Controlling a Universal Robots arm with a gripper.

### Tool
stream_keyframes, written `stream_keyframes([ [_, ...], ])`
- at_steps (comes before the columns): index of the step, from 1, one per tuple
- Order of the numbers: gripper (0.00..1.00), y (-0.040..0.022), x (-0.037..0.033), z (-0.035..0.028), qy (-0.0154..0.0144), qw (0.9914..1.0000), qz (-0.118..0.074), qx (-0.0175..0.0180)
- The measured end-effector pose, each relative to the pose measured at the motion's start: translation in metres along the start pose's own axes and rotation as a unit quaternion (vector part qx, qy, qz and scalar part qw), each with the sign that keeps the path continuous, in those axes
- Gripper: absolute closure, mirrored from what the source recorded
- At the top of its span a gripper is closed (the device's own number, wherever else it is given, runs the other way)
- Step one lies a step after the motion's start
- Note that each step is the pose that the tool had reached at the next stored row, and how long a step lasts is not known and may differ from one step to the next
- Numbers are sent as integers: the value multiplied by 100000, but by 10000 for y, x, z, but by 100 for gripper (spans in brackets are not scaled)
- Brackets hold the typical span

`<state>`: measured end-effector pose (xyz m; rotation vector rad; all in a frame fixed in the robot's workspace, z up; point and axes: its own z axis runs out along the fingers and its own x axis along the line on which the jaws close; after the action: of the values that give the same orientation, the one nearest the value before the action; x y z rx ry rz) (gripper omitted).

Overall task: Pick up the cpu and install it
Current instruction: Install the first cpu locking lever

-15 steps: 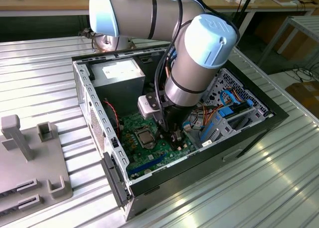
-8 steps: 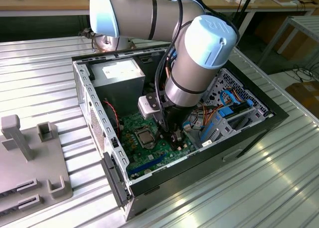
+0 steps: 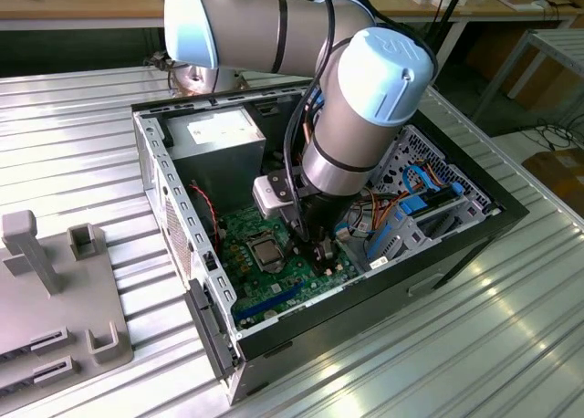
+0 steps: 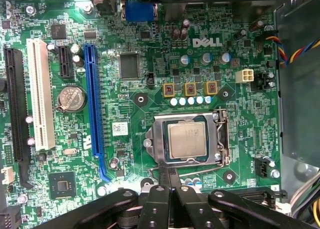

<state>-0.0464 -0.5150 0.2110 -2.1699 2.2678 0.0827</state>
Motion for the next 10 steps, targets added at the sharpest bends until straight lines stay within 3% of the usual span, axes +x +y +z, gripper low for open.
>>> stream_keyframes([
  [10, 89, -6, 2, 19, 217, 100000, -41, 8],
])
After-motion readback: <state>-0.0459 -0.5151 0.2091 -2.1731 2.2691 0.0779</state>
